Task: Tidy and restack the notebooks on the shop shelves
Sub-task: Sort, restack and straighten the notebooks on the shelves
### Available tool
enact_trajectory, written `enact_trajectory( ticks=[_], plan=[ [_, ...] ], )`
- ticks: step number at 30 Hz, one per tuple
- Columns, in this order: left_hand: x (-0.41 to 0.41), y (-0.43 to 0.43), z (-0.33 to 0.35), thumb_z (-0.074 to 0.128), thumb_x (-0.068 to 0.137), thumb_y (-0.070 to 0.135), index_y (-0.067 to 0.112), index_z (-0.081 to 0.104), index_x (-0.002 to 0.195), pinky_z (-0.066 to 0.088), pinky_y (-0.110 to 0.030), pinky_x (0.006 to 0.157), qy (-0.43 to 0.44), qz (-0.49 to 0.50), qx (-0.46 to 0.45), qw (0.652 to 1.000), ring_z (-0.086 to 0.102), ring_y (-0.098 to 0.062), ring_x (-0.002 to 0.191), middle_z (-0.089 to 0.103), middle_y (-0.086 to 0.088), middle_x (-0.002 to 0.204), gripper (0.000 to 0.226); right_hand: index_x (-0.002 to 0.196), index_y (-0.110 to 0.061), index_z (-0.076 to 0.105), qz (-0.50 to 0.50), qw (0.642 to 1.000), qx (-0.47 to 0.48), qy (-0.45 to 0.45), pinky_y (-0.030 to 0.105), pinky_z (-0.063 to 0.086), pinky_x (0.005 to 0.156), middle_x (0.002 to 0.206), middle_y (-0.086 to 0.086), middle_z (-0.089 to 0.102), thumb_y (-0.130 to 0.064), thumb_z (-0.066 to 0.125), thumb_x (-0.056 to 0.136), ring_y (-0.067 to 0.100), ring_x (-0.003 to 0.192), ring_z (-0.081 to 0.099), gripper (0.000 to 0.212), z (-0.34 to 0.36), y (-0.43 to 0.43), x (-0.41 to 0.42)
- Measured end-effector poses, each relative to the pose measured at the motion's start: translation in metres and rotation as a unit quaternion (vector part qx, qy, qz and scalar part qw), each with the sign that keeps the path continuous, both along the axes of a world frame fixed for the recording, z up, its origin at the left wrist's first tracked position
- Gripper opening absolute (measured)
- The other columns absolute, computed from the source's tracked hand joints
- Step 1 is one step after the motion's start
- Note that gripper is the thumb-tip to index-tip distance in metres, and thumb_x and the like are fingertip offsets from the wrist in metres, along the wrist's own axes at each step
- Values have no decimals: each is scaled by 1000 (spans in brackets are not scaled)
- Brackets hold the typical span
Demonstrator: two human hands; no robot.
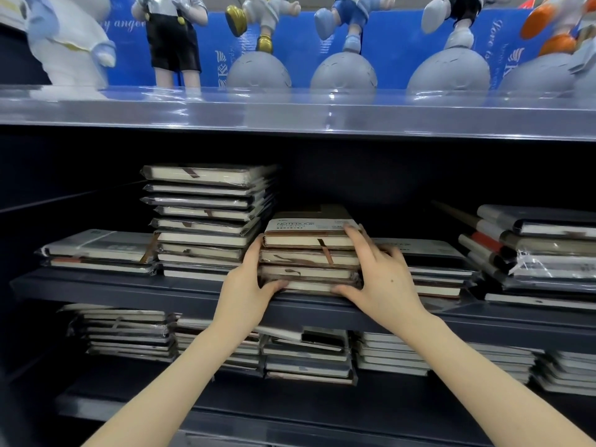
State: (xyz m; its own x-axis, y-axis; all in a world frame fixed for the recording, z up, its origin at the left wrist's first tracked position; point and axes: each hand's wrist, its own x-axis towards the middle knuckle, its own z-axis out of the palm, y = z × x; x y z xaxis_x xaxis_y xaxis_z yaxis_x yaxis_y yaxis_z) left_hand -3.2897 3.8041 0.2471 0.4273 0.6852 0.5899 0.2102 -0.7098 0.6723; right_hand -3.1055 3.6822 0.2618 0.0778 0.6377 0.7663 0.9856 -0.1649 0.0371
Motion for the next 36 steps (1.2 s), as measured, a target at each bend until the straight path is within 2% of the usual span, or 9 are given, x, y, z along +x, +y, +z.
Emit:
enact_trajectory(
  ticks=[9,14,17,20,22,25,29,33,36],
  plan=[
    [9,3,13,72,82,18,15,21,149,36,-21,93,56,25,0,998,52,-23,118,56,-7,130,84,141,-18,24,-35,999,-9,2,43,45,95,132,23,55,-46,85,61,34,101,66,104,1,11,2],
    [-7,-9,10,72,82,21,21,21,149,40,-24,100,33,-2,-11,999,51,-11,119,52,7,130,85,140,-16,34,-73,997,13,-28,50,45,93,125,22,61,-55,78,63,35,106,64,97,6,1,-3],
    [-32,-19,7,69,85,20,19,36,143,41,-19,100,-13,-4,8,1000,52,-2,114,51,13,121,67,134,-10,48,-79,993,73,-44,53,38,101,123,20,62,-51,65,81,33,114,60,69,14,-7,-16],
    [-63,-14,9,64,88,18,13,60,119,53,-22,83,-83,117,116,983,62,-1,88,66,9,99,32,127,-4,56,-18,989,144,-40,48,37,103,120,14,65,-41,49,91,28,113,62,52,20,-4,-43],
    [-81,-3,16,58,92,20,11,63,111,50,-15,75,-145,177,126,965,59,0,82,65,5,94,21,126,-2,56,37,988,151,-21,43,39,103,119,13,66,-38,46,93,25,110,63,50,23,7,-65],
    [-103,31,32,49,97,26,10,54,125,38,-3,79,-195,204,67,957,54,-4,93,59,-1,114,32,133,2,49,77,990,112,22,40,40,103,121,15,64,-37,43,94,27,112,62,55,30,33,-97],
    [-116,89,55,53,94,36,17,26,148,31,-30,110,-177,106,-28,978,37,-14,134,35,-2,148,63,148,-3,23,79,989,60,108,40,35,108,132,22,54,-38,45,97,35,121,53,66,48,76,-122],
    [-114,126,70,68,76,42,28,8,151,26,-26,111,-135,-81,-76,985,31,-7,136,30,10,148,97,152,-19,-2,109,966,48,230,23,27,106,158,14,17,-36,48,97,26,142,27,77,61,105,-137],
    [-111,143,67,76,68,36,34,-2,150,31,-31,112,-87,-156,-58,982,38,-5,132,35,16,143,113,151,-24,-5,133,950,57,275,17,24,104,159,5,15,-25,51,97,20,144,23,78,60,119,-143]
  ],
)
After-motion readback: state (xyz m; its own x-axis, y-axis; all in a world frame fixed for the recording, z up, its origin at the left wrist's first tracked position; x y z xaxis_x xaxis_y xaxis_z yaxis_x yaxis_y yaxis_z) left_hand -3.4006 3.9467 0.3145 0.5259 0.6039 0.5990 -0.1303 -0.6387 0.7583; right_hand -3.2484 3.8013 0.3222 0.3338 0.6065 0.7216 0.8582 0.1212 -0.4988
